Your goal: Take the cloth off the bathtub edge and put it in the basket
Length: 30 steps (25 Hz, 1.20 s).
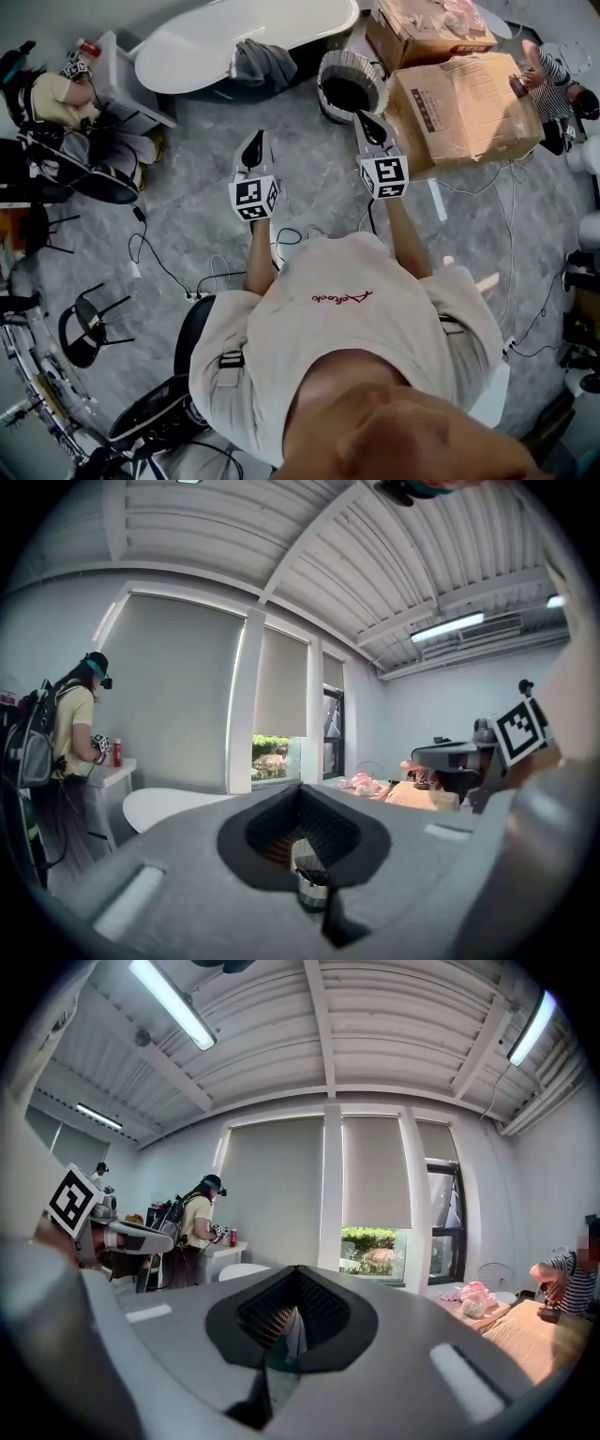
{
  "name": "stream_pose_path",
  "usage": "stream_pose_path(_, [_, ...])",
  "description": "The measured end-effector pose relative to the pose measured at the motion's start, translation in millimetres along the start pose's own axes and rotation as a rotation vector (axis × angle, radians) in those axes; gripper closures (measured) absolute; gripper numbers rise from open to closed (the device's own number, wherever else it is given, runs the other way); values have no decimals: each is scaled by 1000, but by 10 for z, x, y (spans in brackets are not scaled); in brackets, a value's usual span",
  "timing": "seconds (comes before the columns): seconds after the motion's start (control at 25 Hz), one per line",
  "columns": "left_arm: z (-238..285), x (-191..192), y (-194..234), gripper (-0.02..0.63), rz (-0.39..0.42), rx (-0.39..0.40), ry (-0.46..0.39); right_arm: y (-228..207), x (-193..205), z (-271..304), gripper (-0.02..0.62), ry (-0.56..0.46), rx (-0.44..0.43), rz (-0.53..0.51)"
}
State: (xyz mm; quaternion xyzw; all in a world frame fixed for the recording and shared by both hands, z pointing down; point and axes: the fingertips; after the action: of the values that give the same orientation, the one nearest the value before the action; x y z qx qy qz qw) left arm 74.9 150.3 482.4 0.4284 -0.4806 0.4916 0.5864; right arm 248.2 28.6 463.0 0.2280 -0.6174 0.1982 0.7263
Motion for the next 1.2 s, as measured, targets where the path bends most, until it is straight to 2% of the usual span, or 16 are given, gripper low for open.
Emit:
stream_pose_path(0.16, [-179,57,388,606,-12,-65,-1,311,26,244,589,9,-54,1])
stream_pose_path(0.36, [-296,88,683,606,-23,-105,1,549,9,421,589,18,-94,-17])
stream_pose_path(0.88, [-304,-82,766,606,-4,-192,-3,471,-41,668,589,16,-158,-17])
stream_pose_path(1.2, [-132,-161,694,606,-2,-193,-15,308,-67,719,589,7,-159,-17])
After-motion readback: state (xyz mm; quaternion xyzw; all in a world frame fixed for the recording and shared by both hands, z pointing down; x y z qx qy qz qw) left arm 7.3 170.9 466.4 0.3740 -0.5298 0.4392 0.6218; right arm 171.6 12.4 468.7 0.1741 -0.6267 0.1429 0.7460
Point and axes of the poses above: the fingertips, and each gripper's own axes: z forward along the fingers, y to its left, x out of its underside, and after that the axes turned 4 degrees about y, right-handed
